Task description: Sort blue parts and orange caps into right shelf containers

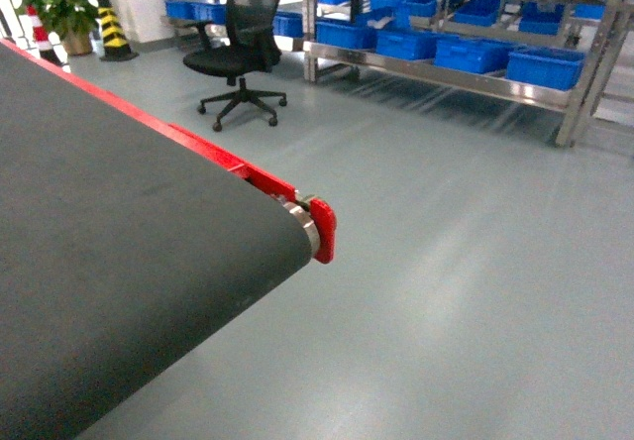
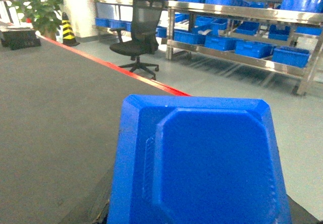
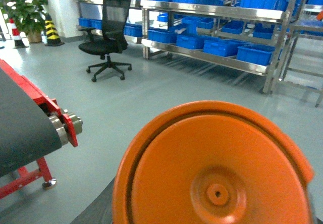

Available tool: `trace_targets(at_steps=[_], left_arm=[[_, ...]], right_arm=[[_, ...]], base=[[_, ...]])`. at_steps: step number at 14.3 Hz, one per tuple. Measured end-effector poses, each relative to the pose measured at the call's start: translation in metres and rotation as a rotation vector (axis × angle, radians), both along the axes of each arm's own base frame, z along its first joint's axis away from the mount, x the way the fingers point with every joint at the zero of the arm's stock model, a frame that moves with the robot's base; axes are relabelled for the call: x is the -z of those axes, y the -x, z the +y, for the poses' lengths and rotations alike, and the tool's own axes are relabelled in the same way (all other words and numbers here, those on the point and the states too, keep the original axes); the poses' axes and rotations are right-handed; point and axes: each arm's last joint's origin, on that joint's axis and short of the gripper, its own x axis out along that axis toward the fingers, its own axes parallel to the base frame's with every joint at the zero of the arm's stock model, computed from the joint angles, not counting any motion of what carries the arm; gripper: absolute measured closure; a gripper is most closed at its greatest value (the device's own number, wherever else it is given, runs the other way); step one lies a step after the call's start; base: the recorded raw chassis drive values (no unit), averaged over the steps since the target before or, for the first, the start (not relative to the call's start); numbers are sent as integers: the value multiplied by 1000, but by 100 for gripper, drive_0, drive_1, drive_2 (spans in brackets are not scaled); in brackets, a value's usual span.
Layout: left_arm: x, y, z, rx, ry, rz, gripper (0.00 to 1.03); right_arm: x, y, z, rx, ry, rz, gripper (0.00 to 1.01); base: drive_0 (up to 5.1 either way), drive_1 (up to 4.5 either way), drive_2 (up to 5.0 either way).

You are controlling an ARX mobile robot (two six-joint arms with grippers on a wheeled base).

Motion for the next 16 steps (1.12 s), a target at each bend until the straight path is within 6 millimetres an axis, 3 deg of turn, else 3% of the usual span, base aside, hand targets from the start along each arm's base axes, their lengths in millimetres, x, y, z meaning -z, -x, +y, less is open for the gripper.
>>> trace_targets(at_steps=[16], left_arm=[[0,0,0,0,0,0,59]], right_arm=[[0,0,0,0,0,0,57]], base=[[-149,-149,-149]])
